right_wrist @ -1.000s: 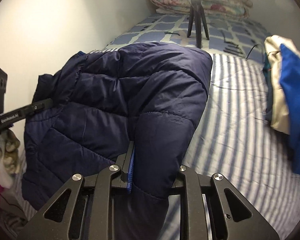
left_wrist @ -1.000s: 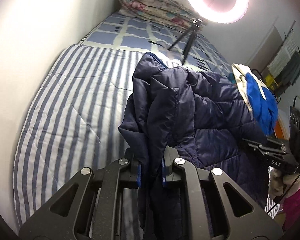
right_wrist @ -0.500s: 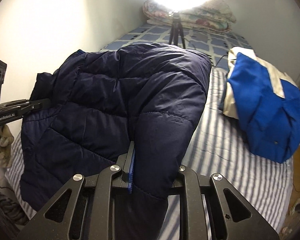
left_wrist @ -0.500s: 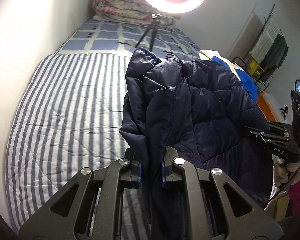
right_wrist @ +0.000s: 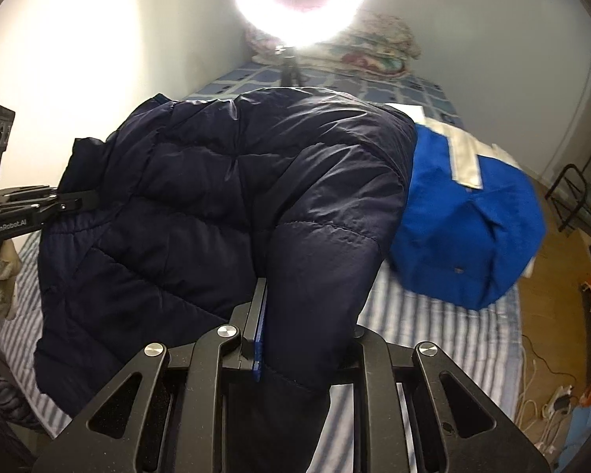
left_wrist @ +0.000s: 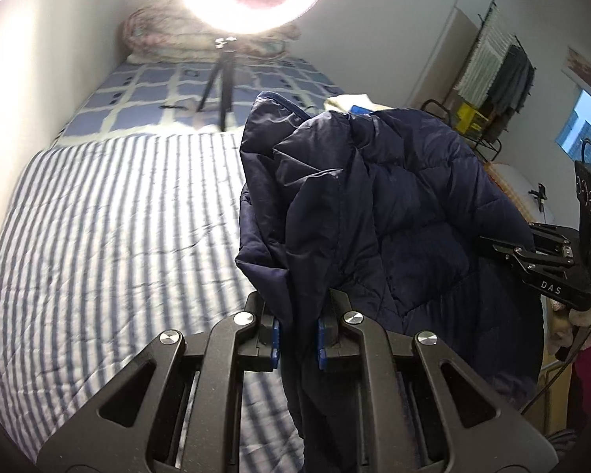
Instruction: Fold large clothes
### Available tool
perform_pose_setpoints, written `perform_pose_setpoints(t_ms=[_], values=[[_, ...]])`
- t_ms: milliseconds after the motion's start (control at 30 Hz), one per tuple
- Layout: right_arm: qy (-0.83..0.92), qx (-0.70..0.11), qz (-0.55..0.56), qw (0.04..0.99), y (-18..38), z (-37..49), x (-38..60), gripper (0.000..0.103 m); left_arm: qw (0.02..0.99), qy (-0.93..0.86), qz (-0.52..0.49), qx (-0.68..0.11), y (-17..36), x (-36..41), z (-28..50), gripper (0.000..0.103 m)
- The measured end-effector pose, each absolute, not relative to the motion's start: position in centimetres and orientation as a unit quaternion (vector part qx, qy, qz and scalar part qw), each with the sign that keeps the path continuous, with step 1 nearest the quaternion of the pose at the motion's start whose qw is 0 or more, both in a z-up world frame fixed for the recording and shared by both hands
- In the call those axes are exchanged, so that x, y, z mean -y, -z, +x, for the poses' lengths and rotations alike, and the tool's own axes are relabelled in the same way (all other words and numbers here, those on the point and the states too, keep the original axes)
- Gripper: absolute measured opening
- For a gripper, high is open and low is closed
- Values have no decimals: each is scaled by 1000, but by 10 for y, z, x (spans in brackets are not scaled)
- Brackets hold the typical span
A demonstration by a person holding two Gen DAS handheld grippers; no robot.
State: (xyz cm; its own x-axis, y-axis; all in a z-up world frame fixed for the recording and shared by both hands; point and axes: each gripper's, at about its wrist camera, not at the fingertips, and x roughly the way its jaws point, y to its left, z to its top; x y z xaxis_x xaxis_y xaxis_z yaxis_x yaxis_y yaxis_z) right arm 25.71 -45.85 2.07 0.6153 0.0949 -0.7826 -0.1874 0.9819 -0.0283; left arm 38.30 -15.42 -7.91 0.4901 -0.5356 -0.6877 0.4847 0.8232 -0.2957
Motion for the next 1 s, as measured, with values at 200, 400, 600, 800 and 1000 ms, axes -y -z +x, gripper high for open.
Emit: perform_pose_setpoints(t_ms=[200,400,600,800,1000], values=[[-52,-424,-64,902,-33,256,484,18,861,316,-27,-398,69,192,391,11],[-26,-415,-71,907,-46,256,511,18,861,334,-13,-383,59,230,397,11],[1,-401,-77,913,-59,266,544,18,863,352,0,-364,41,275,413,11],[27,-385,-86,919,-74,301,584,18,868,362,3,-340,22,326,449,11],[53,-363,-115,923,-85,350,616,18,875,366,2,-316,14,374,495,11]])
